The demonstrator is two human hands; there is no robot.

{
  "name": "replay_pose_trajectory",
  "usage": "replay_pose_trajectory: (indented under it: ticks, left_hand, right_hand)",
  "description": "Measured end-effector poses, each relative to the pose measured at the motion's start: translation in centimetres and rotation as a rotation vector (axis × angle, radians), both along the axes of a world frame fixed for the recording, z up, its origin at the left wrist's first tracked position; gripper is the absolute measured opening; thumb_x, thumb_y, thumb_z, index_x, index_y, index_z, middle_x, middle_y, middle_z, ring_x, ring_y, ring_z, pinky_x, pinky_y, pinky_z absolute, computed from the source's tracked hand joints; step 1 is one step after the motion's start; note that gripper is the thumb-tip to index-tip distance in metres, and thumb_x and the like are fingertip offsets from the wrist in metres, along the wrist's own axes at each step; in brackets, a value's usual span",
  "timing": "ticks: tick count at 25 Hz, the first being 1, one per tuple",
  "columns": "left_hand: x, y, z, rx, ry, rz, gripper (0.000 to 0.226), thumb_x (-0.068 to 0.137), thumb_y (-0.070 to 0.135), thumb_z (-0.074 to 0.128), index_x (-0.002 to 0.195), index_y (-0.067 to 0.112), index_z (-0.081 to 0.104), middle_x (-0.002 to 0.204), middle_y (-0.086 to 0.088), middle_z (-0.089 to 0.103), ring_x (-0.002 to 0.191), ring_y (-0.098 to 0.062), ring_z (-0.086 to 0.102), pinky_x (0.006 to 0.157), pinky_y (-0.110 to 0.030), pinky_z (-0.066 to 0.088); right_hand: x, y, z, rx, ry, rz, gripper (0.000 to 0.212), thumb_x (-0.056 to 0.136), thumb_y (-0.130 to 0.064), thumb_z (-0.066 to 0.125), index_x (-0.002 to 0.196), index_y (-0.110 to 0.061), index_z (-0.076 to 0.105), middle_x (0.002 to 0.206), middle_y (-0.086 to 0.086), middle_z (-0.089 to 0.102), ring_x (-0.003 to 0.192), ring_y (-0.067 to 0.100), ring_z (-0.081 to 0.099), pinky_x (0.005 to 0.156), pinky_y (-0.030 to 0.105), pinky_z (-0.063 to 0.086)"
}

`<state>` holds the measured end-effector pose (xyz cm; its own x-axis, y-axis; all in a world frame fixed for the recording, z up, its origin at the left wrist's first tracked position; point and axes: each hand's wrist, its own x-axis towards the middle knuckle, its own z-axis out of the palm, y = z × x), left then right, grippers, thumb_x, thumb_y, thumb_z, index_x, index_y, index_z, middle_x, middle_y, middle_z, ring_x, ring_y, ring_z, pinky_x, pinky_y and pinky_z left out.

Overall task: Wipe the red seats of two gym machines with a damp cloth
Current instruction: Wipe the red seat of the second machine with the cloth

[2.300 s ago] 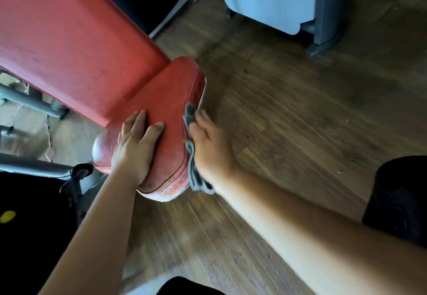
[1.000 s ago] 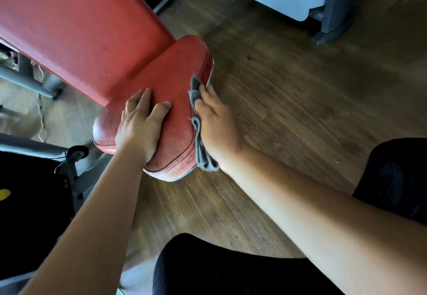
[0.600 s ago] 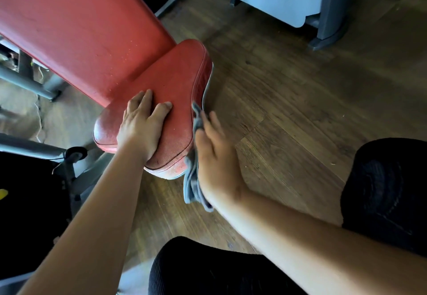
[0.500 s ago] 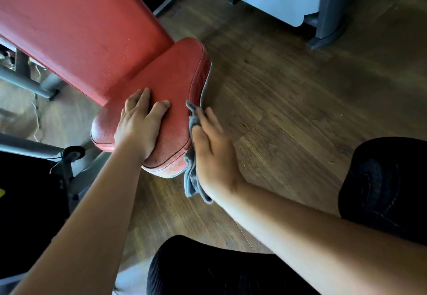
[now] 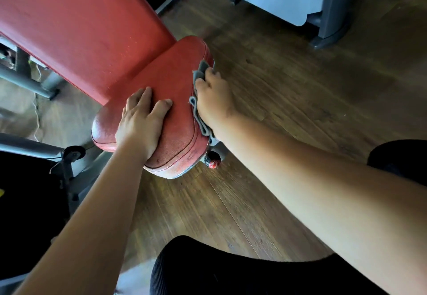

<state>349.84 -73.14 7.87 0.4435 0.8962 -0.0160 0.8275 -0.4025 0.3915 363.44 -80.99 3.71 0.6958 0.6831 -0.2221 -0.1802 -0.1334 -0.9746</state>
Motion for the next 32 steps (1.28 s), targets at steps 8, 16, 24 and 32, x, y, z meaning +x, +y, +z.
replay_pose_trajectory:
  ticks: [8, 16, 24, 32]
  left_hand:
    - [0.0, 0.1, 0.1, 0.007, 0.009, -0.004, 0.084, 0.081, 0.072, 0.038, 0.158, 0.037, 0.036, 0.165, 0.016, 0.029, 0.153, -0.012, 0.027, 0.119, -0.041, 0.025]
    - [-0.1, -0.2, 0.1, 0.012, 0.008, -0.007, 0.079, 0.086, 0.069, 0.041, 0.158, 0.037, 0.037, 0.164, 0.016, 0.030, 0.152, -0.013, 0.028, 0.118, -0.040, 0.024]
    - [0.1, -0.5, 0.4, 0.008, 0.033, -0.005, 0.078, 0.088, 0.070, 0.040, 0.158, 0.036, 0.036, 0.166, 0.014, 0.028, 0.153, -0.016, 0.026, 0.119, -0.042, 0.023]
    - [0.0, -0.2, 0.2, 0.014, 0.040, -0.015, 0.078, 0.090, 0.070, 0.040, 0.159, 0.034, 0.036, 0.166, 0.012, 0.028, 0.153, -0.017, 0.026, 0.120, -0.042, 0.025]
  right_hand:
    - [-4.0, -3.4, -0.3, 0.105, -0.068, 0.029, 0.046, 0.106, -0.019, 0.038, 0.150, -0.005, 0.043, 0.157, 0.019, 0.040, 0.145, 0.030, 0.039, 0.117, 0.034, 0.034]
    - [-1.2, -0.7, -0.6, 0.078, -0.080, 0.059, 0.056, 0.105, -0.024, 0.032, 0.158, -0.005, 0.026, 0.166, 0.019, 0.020, 0.153, 0.033, 0.025, 0.124, 0.044, 0.024]
    - [-3.8, -3.6, -0.4, 0.154, 0.008, 0.024, 0.051, 0.103, -0.024, 0.035, 0.151, -0.008, 0.044, 0.163, 0.009, 0.035, 0.150, 0.022, 0.034, 0.124, 0.042, 0.028]
    - [-7.9, -5.8, -0.9, 0.179, -0.071, -0.140, 0.052, 0.103, -0.028, 0.032, 0.149, -0.010, 0.048, 0.165, 0.004, 0.031, 0.153, 0.013, 0.025, 0.125, 0.028, 0.019]
